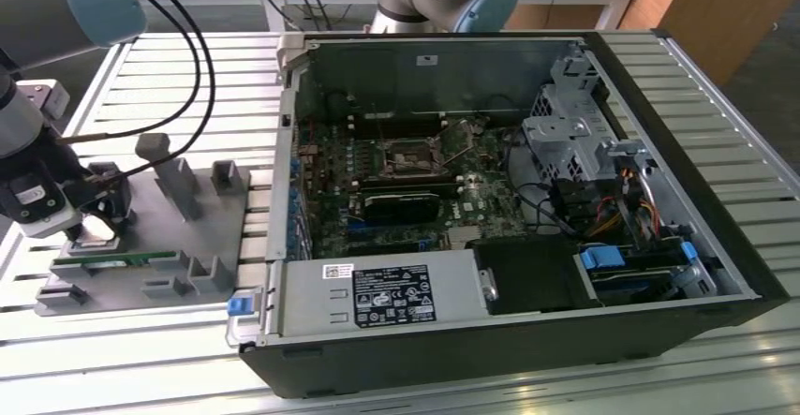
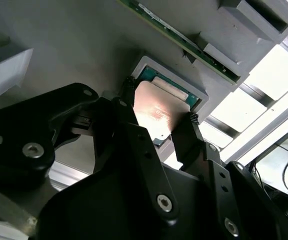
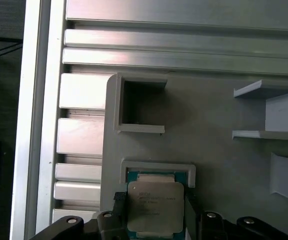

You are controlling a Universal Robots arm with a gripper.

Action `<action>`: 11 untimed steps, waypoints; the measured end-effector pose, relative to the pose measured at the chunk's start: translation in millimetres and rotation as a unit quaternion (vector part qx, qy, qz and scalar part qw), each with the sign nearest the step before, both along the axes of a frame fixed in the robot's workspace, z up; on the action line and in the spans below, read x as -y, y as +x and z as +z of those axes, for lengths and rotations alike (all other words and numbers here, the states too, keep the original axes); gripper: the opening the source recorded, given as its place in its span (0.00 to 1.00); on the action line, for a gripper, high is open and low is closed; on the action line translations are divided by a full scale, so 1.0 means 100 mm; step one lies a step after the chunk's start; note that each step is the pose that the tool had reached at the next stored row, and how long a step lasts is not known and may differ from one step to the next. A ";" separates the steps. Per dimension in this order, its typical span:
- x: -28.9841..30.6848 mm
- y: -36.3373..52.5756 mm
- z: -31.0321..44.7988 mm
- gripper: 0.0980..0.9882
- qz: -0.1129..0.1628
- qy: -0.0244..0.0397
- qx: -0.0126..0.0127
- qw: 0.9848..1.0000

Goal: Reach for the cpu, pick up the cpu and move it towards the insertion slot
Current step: 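Pick up the cpu and move it towards the insertion slot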

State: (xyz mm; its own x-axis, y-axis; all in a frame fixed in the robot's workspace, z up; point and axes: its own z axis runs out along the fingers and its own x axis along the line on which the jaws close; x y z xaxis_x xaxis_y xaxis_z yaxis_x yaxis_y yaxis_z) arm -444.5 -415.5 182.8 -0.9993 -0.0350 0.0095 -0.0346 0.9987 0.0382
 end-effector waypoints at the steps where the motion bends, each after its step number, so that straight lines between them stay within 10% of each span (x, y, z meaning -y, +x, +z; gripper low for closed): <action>1: 0.000 0.000 0.001 0.50 0.000 0.000 0.000 1.000; 11: -0.001 0.000 0.081 0.50 0.000 0.000 0.000 1.000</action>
State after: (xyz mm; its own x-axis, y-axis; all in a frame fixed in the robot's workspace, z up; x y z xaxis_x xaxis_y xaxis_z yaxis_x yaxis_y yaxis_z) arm -444.5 -415.4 191.0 -0.9993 -0.0349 0.0093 -0.0345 0.9987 0.0382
